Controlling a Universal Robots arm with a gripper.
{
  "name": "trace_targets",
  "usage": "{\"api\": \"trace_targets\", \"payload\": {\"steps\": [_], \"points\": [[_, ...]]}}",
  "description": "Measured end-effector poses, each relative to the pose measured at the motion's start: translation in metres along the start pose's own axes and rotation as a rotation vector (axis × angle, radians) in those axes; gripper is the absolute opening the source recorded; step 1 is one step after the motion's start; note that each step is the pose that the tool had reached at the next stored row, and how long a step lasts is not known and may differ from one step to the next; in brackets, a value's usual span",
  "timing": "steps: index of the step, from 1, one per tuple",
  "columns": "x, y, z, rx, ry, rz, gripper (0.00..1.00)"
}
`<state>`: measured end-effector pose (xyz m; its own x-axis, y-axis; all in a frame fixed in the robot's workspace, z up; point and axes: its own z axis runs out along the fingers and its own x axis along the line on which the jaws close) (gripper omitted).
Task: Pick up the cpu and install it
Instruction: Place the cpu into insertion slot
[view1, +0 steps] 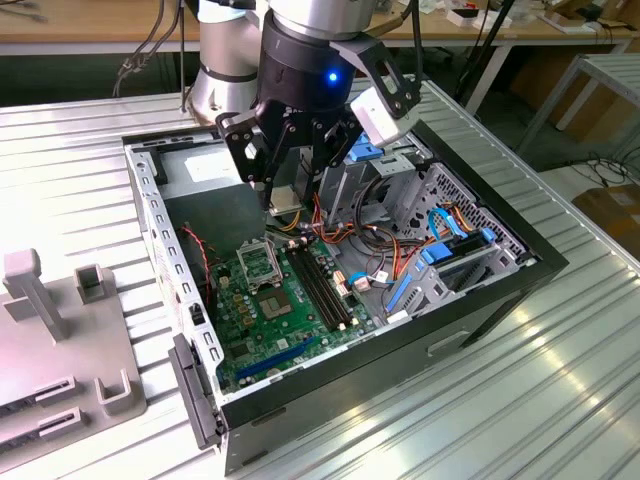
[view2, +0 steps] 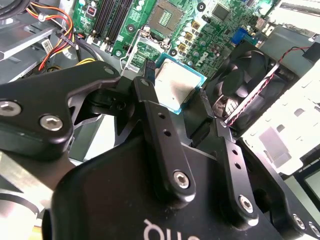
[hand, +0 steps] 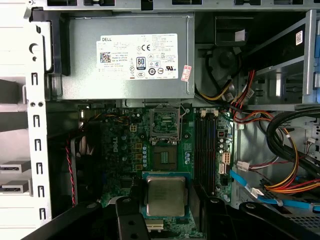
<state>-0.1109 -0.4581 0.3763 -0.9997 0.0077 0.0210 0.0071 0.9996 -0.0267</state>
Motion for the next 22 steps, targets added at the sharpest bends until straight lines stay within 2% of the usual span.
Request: {"api": "trace_targets", "payload": {"steps": [7, 13, 22], "points": [[-0.0001, 0.0001, 0.0022, 0.0, 0.0, 0.0, 0.47], [-0.0002, 0.0002, 0.0094, 0.0001, 0.0, 0.0, 0.47], [-0.0003, 0.0004, 0.0166, 0.0001, 0.0, 0.0, 0.47]]}}
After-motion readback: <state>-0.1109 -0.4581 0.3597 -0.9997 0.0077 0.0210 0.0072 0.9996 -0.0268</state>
